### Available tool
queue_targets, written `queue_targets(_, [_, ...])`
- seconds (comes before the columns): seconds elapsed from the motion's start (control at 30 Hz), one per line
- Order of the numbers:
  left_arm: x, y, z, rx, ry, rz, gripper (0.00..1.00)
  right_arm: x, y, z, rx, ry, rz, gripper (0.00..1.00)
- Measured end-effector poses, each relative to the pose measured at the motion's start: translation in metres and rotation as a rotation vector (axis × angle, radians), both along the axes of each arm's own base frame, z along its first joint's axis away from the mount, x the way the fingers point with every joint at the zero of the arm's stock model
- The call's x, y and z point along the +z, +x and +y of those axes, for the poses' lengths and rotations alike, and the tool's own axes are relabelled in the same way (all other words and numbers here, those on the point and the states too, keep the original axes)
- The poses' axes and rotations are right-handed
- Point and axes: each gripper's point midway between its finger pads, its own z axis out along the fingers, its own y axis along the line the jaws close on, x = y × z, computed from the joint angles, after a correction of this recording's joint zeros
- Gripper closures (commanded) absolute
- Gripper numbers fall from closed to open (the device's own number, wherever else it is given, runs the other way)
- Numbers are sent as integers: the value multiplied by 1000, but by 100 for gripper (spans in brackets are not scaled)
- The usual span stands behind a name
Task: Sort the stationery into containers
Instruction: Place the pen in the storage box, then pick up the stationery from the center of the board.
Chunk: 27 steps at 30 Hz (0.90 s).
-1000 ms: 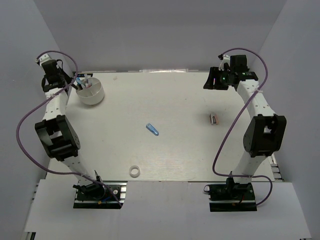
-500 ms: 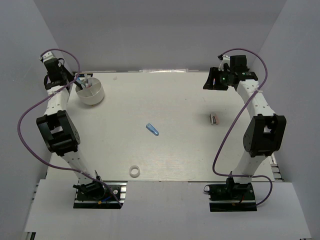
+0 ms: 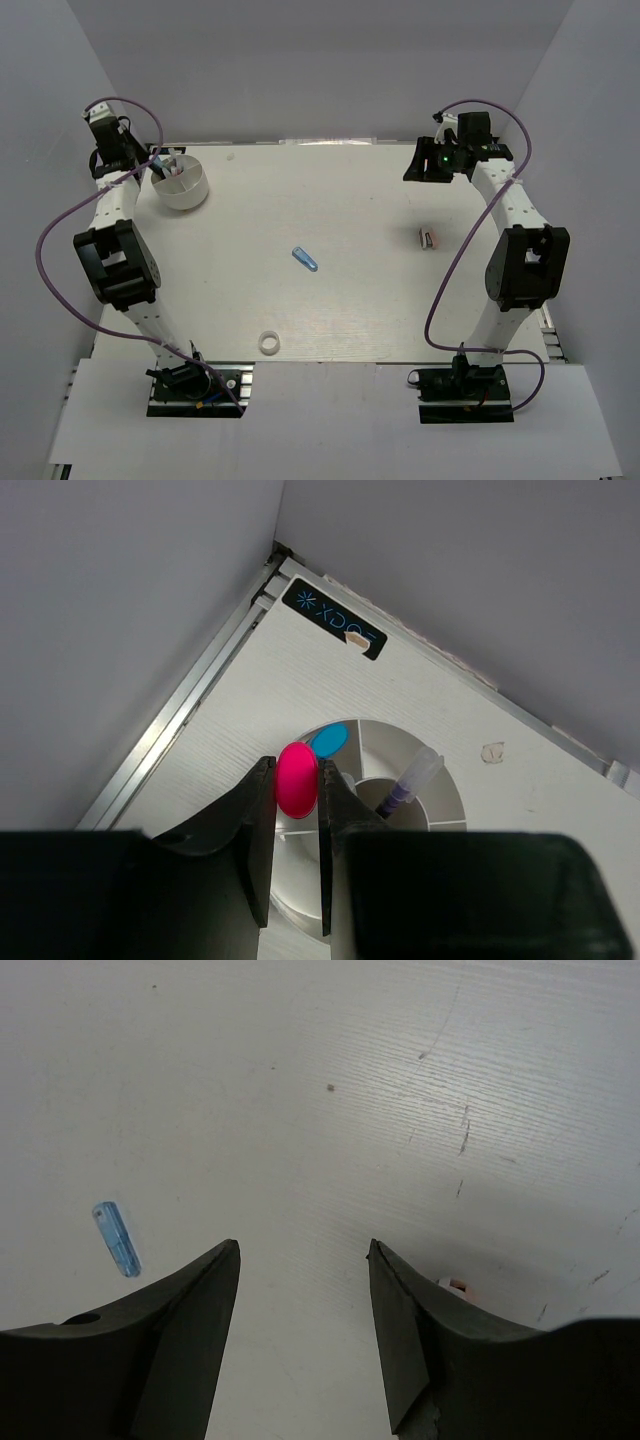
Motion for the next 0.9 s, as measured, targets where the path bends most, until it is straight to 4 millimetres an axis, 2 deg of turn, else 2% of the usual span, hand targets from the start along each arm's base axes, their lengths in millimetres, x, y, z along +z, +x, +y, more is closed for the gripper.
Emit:
queue_targets(0.23, [-16, 2, 1, -7, 5, 32, 80, 1, -1, 2, 11, 9, 0, 39])
queue_targets(0.33, [-22, 3, 0, -14, 1, 43, 66, 2, -2, 5, 27, 19, -1, 39])
queue_targets(0.37, [-23, 3, 0, -18, 1, 46, 57, 2, -3, 6, 32, 21, -1, 39])
queue_targets(0.47, [-25, 3, -2, -28, -6, 47, 51, 2, -4, 9, 51, 29, -4, 40])
queue_targets(0.53, [-25, 4, -3, -39, -12, 45, 42, 2, -6, 11, 69, 33, -6, 46])
queue_targets(0.57, [-25, 4, -5, -43, -19, 43, 42, 1, -7, 12, 78, 38, -4, 46])
queue_targets(0.73, [-27, 3, -15, -83, -52, 41, 41, -12, -20, 24, 136, 60, 30, 59])
queue_targets(0.83, [-28, -9, -25, -112, -64, 41, 40, -21, -30, 33, 183, 45, 43, 64])
queue_targets(0.9, [-20, -22, -34, -139, -63, 27, 40, -27, -40, 45, 231, 27, 46, 65])
